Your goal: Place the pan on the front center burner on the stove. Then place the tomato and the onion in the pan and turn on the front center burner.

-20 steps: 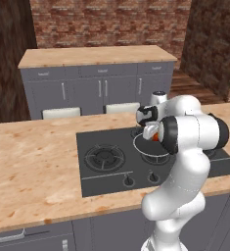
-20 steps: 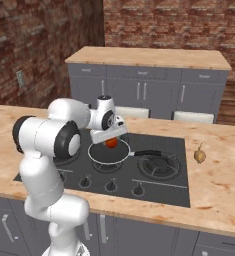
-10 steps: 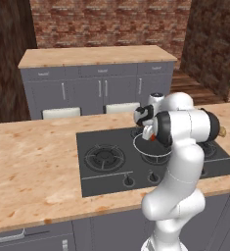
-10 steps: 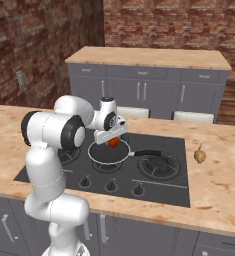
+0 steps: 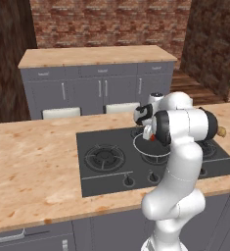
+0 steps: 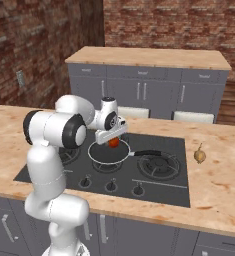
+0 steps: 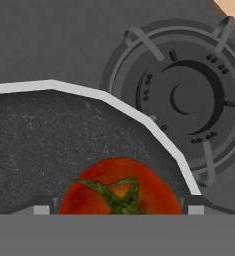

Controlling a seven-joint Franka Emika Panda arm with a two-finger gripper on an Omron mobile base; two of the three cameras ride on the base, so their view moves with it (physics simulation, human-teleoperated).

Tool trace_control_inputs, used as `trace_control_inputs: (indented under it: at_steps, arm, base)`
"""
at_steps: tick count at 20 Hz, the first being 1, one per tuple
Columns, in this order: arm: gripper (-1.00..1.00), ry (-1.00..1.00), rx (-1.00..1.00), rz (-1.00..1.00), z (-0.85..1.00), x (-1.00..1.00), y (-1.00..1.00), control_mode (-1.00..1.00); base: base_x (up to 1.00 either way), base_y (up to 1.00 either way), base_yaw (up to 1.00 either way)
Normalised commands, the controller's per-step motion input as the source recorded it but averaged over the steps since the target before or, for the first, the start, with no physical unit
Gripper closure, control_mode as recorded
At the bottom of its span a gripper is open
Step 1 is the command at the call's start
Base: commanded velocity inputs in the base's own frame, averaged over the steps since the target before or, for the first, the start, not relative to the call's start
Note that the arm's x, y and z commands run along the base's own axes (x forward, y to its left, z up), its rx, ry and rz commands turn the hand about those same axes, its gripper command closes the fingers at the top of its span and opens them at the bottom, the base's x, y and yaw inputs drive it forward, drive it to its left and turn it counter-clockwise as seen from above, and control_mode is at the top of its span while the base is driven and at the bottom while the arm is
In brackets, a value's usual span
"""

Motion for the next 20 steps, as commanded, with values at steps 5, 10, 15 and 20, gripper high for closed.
trace_control_inputs:
  at_steps: [5, 10, 15, 20]
  arm:
    - [-1.0, 0.0, 0.0, 0.0, 0.02, 0.0, 0.0, -1.0]
    - [-1.0, 0.0, 0.0, 0.0, 0.3, -0.03, 0.0, -1.0]
    - [-1.0, 0.0, 0.0, 0.0, 0.66, -0.17, 0.0, -1.0]
    - [-1.0, 0.0, 0.0, -0.01, 0.54, -0.19, -0.1, -1.0]
  base:
    - [0.0, 0.0, 0.0]
    - [0.0, 0.0, 0.0]
    - [0.0, 0.0, 0.0]
    - [0.0, 0.0, 0.0]
